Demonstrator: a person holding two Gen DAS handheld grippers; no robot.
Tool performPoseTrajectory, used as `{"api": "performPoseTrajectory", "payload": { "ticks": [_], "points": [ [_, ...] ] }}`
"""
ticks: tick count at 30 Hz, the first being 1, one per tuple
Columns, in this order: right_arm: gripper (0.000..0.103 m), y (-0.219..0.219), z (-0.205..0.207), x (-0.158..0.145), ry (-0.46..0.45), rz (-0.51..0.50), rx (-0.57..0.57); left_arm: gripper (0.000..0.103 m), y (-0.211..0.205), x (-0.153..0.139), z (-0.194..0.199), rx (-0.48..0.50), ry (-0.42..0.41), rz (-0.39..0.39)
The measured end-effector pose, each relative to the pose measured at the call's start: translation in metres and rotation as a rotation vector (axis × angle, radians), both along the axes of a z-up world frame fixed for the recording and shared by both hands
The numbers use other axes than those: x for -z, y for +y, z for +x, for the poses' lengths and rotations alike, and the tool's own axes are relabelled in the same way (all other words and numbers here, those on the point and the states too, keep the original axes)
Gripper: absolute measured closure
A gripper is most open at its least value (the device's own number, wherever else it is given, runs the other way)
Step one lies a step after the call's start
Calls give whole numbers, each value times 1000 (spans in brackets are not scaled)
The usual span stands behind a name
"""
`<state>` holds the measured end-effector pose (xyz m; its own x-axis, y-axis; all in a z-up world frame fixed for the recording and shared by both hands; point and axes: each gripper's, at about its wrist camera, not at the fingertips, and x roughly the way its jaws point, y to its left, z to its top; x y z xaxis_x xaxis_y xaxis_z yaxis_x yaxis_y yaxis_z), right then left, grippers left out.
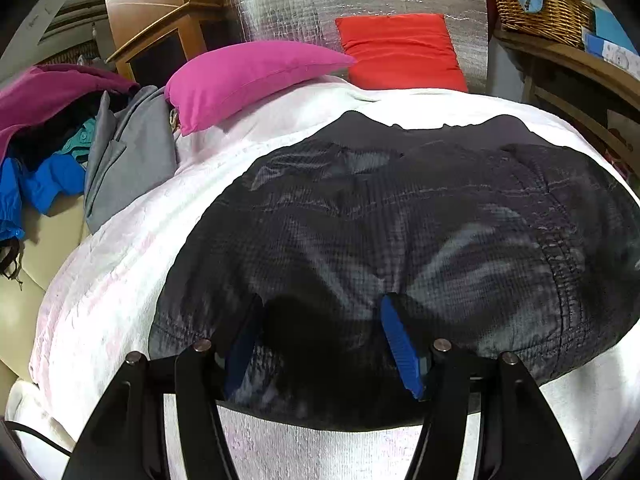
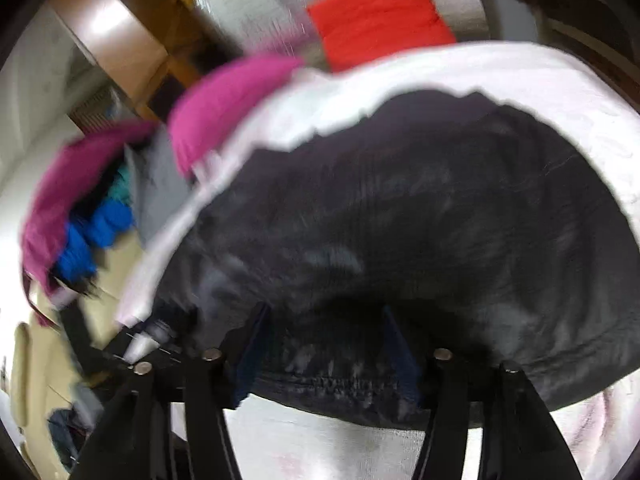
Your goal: Fold large clothes
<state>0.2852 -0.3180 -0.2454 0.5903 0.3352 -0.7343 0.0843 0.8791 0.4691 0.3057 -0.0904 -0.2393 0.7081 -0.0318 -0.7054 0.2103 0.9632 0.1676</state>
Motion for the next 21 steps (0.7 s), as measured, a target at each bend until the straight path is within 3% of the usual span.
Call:
{"api": "performPoseTrajectory", "payload": {
  "ticks": [2,4,7,11,14,18,21],
  "points": [
    [38,9,11,15,59,-59,-17,41,-1,1,3,6,2,4],
    [37,9,11,12,53,-61,-19,41,0,1,3,9,0,9],
    [38,-1,5,3,25,-26,6,41,1,1,4,7,2,10],
    [38,-21,-7,-15,-45,-61,87,41,3,1,4,2,6,5],
    [38,-49,-22,-28,-102,-115,206,41,4,2,5,2,3,10],
    [38,-89,-25,-12,-23,-119,343,40,4,3,5,-1,3,13],
    [37,-100,-17,9,61,-63,333,40,2,4,6,-5,0,20]
  ]
}}
